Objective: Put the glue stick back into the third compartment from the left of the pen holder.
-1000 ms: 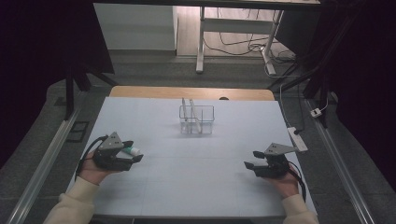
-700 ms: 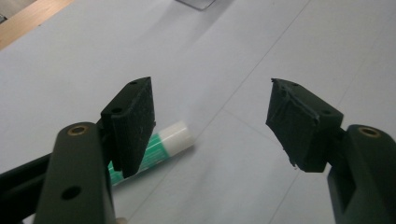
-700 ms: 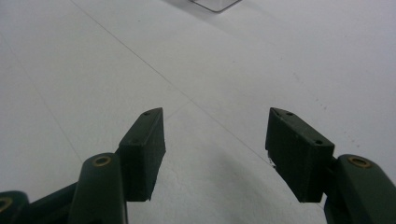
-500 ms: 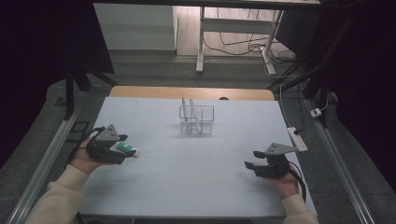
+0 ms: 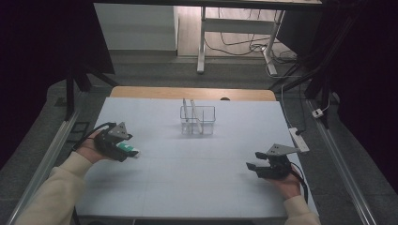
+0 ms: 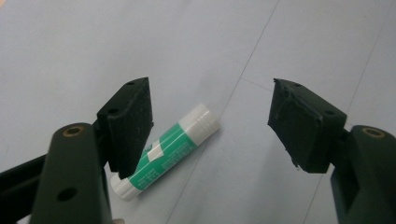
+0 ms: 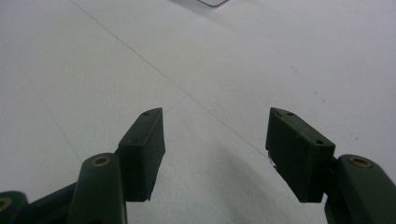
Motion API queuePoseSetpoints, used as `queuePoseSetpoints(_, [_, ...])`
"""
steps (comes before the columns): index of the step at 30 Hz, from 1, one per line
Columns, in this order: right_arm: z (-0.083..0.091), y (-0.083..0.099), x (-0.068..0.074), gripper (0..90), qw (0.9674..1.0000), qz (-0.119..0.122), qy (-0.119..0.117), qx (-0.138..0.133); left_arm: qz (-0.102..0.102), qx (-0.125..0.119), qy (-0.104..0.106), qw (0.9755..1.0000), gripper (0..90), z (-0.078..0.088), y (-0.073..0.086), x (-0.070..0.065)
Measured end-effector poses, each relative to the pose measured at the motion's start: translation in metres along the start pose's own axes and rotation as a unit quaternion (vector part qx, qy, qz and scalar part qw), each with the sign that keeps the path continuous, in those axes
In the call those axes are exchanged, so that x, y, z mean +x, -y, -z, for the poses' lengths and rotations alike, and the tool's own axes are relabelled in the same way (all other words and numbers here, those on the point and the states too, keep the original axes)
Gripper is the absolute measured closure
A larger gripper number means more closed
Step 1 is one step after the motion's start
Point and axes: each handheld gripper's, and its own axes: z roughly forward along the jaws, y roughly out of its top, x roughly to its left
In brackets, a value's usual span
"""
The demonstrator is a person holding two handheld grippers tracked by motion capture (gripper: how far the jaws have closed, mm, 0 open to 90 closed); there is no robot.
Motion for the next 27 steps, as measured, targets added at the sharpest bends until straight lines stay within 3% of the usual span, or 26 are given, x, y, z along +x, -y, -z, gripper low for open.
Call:
queuePoseSetpoints(5, [0.000,0.001,0.000,36.6,1.0000,-0.003,0.000,0.000,-0.008,0.034,-0.002,0.9994,28.2,-0.006,-0.002,0.007])
queuePoseSetpoints(11, [-0.001,0.002,-0.001,36.3,1.0000,-0.004,-0.001,0.003,-0.025,0.059,0.012,0.9979,27.8,-0.012,-0.004,0.014])
queuePoseSetpoints(21, [0.001,0.004,-0.002,36.3,0.9999,-0.010,0.002,0.003,-0.059,0.102,0.039,0.9923,25.7,-0.031,-0.006,0.020])
queuePoseSetpoints(27, [0.001,0.005,-0.003,36.2,0.9999,-0.010,0.003,0.005,-0.081,0.130,0.048,0.9871,24.3,-0.042,-0.008,0.023])
